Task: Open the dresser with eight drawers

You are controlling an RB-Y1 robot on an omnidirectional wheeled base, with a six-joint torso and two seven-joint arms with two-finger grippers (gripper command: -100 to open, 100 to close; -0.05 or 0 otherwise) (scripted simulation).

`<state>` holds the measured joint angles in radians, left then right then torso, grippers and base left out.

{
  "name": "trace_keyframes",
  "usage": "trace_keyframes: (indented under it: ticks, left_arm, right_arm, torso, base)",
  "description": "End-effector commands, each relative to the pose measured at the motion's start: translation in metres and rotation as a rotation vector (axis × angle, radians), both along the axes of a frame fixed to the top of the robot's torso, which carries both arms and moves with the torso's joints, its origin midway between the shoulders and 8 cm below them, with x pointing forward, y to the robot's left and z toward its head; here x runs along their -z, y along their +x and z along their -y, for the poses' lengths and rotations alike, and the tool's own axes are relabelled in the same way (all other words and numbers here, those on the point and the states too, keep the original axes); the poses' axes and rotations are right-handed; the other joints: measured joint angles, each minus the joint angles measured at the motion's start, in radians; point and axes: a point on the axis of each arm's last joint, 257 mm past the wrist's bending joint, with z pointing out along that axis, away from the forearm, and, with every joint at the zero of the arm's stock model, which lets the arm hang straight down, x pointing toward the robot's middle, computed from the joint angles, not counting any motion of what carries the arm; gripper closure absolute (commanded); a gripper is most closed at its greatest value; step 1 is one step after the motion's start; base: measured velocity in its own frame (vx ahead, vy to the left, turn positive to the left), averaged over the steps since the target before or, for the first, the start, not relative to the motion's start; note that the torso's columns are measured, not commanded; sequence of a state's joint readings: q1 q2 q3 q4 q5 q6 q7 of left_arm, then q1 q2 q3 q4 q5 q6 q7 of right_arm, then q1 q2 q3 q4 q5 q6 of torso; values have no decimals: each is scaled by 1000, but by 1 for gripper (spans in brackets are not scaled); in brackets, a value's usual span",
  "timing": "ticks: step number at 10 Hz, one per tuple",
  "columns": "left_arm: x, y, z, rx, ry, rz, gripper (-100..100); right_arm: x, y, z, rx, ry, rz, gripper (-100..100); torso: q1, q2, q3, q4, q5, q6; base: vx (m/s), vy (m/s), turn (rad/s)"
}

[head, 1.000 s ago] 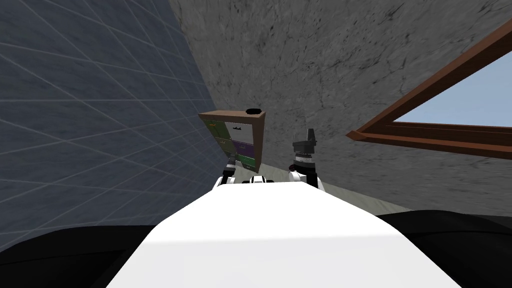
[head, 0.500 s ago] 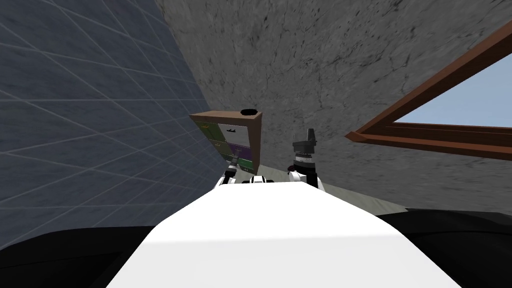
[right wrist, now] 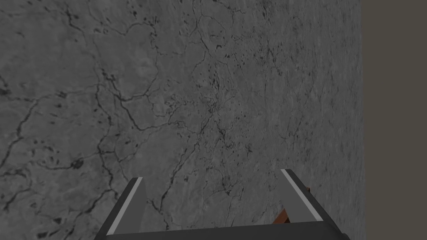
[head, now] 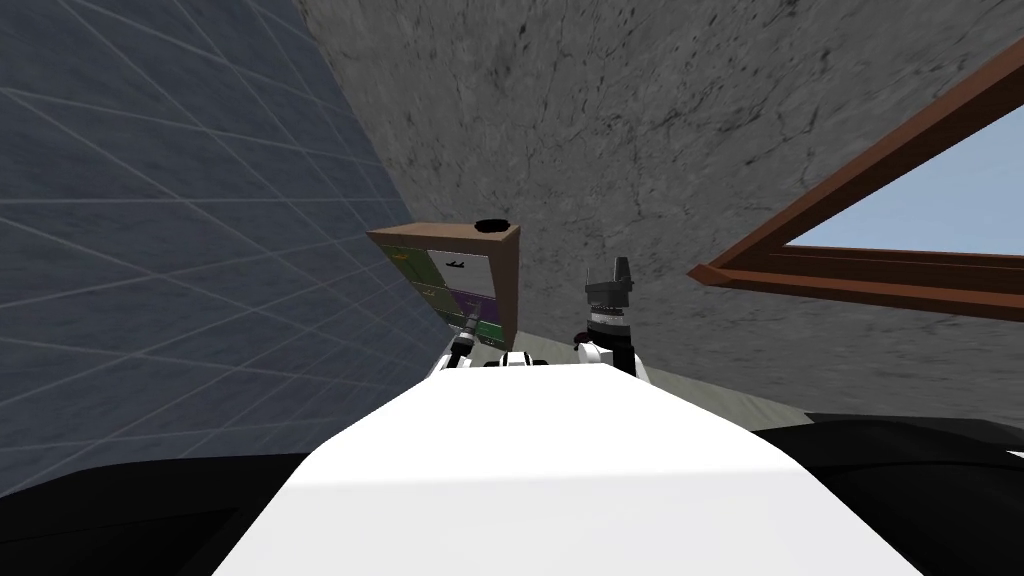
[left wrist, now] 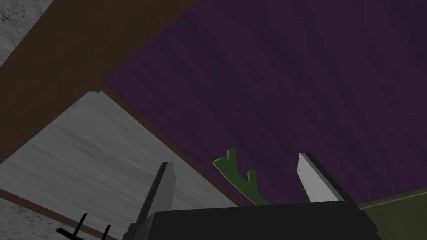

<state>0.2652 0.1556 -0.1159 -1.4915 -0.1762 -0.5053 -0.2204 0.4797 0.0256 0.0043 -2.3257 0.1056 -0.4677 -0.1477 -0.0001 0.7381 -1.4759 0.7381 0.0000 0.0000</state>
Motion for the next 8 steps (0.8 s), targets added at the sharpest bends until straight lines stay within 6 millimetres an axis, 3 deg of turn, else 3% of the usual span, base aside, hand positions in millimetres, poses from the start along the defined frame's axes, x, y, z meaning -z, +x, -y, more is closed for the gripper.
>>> trace_keyframes:
  ticks: [1,2,3,8]
  left_arm:
    - [-6,5,-1,-3,1,-2,-100]
    - [-4,3,-1,-1,2,1,-100]
    - [-4,3,-2,-2,1,0,100]
    - [-9,-4,2,12,0,4,100]
  right_arm:
    - [0,0,0,0,0,0,0]
    - [0,0,0,0,0,0,0]
    - [0,0,0,0,0,0,0]
    - [0,0,0,0,0,0,0]
  torso:
    - [1,1,0,0,0,0]
    - [0,-1,-1,0,0,0]
    - [1,0,0,0,0,0]
    - [5,1,1,0,1,-3]
  base:
    - [49,-14,-22]
    - [32,-8,-6]
    - [0,0,0]
    - [-157,50,14]
